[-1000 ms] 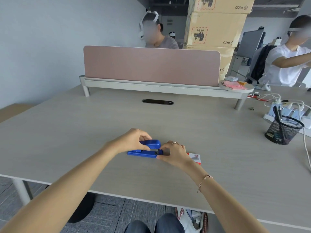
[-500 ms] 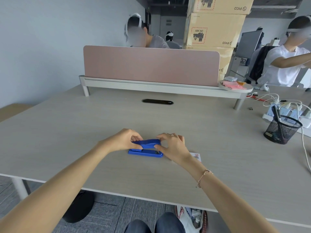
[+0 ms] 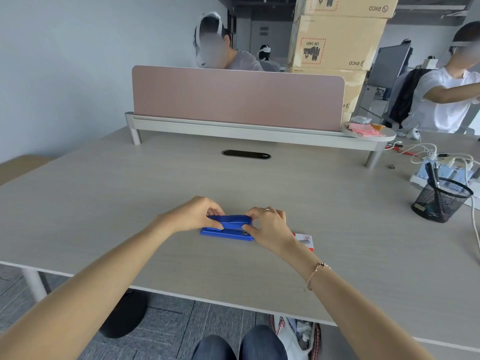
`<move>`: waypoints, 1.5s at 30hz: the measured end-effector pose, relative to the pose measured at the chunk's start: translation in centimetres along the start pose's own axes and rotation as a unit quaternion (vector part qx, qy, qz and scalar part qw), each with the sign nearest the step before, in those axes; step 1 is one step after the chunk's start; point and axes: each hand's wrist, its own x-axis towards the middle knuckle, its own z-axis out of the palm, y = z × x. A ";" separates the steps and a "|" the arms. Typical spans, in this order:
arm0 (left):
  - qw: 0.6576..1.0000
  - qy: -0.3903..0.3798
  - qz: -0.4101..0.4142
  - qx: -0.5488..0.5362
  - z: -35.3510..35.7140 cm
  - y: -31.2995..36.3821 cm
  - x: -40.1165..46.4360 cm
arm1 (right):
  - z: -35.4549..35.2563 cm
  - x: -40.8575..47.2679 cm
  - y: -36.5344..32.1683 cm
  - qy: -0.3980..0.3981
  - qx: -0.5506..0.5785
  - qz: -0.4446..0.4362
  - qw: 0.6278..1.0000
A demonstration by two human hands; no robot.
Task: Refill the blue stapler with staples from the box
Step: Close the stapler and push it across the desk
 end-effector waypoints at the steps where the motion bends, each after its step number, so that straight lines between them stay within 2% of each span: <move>1: 1.000 0.000 0.002 0.004 0.0 0.0 0.0 | 0.2 -0.1 0.0 0.001 0.003 0.006 1.000; 15: 1.000 0.012 -0.007 0.024 0.5 -0.4 0.1 | 0.2 0.0 0.1 -0.034 -0.004 0.012 0.999; 21: 1.000 0.011 0.011 0.014 0.4 -0.6 -0.7 | -0.1 -0.3 -0.3 -0.027 0.047 0.022 0.998; 26: 0.999 0.030 0.000 0.023 0.4 -1.8 -1.1 | 0.1 -0.4 0.0 -0.059 0.072 0.039 0.995; 34: 0.999 0.031 0.000 -0.025 0.7 -2.6 -1.3 | 0.7 -0.2 0.5 -0.090 0.024 0.056 0.994; 39: 0.997 0.040 -0.001 -0.069 1.2 -3.0 -1.3 | 0.9 0.1 0.7 -0.079 0.025 0.059 0.995; 45: 0.997 0.029 0.002 -0.066 1.0 -3.2 -1.0 | 0.3 0.5 0.6 -0.109 0.026 0.042 0.993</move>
